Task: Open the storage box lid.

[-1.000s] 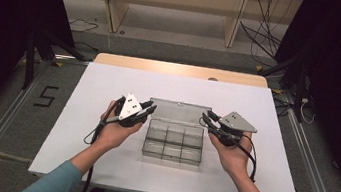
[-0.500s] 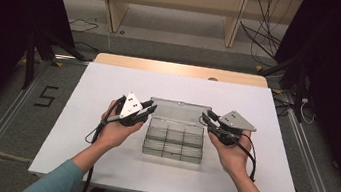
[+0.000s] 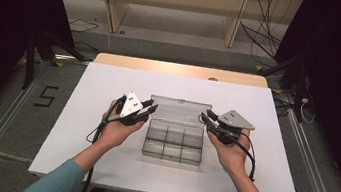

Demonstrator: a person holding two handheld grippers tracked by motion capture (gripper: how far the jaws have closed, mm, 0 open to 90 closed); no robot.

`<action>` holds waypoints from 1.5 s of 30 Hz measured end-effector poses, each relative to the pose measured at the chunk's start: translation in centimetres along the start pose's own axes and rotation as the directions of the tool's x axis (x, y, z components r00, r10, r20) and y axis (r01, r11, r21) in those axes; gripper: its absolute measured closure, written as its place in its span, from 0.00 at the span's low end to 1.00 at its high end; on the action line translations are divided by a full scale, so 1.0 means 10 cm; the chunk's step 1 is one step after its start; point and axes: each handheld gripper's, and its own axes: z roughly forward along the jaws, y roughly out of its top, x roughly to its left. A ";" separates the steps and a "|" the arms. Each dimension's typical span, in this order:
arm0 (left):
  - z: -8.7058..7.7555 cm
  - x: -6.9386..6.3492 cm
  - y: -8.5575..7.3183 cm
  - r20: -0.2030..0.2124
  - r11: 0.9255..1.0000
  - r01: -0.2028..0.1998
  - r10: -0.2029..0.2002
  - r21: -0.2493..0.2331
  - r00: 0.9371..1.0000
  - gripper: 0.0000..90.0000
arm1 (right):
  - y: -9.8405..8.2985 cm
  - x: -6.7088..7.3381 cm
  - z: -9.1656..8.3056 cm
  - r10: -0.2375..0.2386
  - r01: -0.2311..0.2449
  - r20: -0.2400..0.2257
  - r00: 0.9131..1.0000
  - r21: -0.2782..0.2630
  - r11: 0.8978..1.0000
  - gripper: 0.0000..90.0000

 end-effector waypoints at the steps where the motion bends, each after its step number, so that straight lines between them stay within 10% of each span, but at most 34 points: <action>1: 0.00 0.00 0.00 0.000 1.000 0.000 0.000 0.002 1.000 0.81 | 0.00 0.00 0.00 0.002 -0.002 -0.001 1.000 0.000 1.000 0.81; 45: 0.14 0.03 -0.13 0.012 0.998 0.034 -0.035 0.051 0.999 0.78 | -0.11 -0.05 0.17 0.034 -0.033 -0.005 0.999 0.093 0.995 0.80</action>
